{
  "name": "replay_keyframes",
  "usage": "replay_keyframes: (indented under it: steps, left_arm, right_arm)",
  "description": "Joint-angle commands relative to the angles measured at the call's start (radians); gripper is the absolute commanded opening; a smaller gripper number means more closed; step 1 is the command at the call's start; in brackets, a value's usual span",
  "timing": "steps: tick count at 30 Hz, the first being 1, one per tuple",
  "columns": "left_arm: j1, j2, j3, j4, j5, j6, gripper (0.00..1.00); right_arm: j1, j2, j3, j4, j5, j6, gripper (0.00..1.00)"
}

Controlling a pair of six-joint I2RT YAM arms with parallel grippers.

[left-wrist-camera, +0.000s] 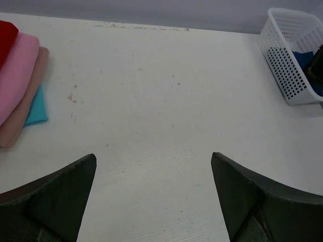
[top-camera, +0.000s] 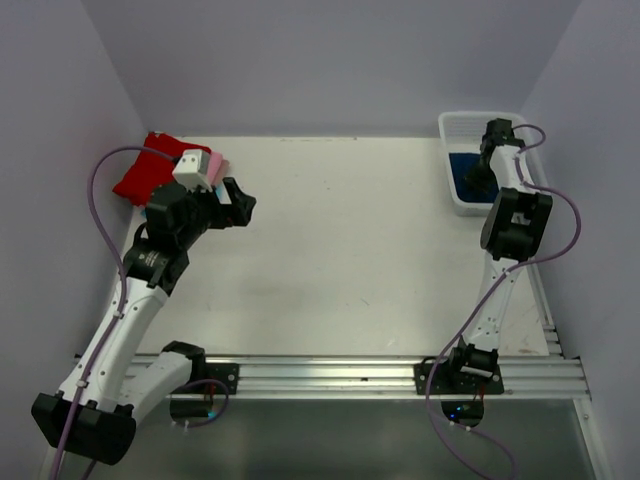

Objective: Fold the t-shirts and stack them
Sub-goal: Grab crumpled tshirt from bin with the right arm, then move the tshirt to the center of the board

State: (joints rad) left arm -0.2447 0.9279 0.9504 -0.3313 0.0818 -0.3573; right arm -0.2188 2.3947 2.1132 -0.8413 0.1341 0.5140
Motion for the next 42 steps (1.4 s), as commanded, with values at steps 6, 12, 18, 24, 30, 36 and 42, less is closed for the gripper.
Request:
replay_keyframes:
  steps: [6, 12, 18, 24, 30, 36, 42]
  left_arm:
    - [0.001, -0.032, -0.018, -0.003, 0.021, -0.022, 1.00]
    - [0.002, -0.023, -0.030, 0.020, 0.036, -0.029, 1.00]
    - [0.002, -0.017, -0.044, 0.040, 0.046, -0.035, 1.00]
    - [0.004, -0.011, -0.052, 0.052, 0.041, -0.035, 1.00]
    - [0.004, -0.021, -0.050, 0.049, 0.026, -0.029, 1.00]
    - [0.004, -0.052, -0.048, 0.034, 0.001, -0.029, 1.00]
    - [0.004, -0.073, -0.053, 0.032, -0.001, -0.048, 1.00]
  right_arm:
    - [0.006, -0.176, -0.108, 0.106, -0.050, 0.030, 0.00]
    - [0.010, -0.594, -0.446, 0.452, -0.131, 0.070, 0.00]
    - [0.038, -0.997, -0.850, 0.813, -0.284, 0.100, 0.00]
    - [0.108, -1.183, -0.958, 0.820, -0.618, 0.087, 0.00]
    - [0.381, -1.302, -1.059, 0.734, -0.748, 0.026, 0.00]
    - [0.499, -1.373, -1.179, 0.716, -0.901, 0.069, 0.00]
    - [0.536, -1.390, -1.272, 0.670, -0.942, 0.046, 0.00]
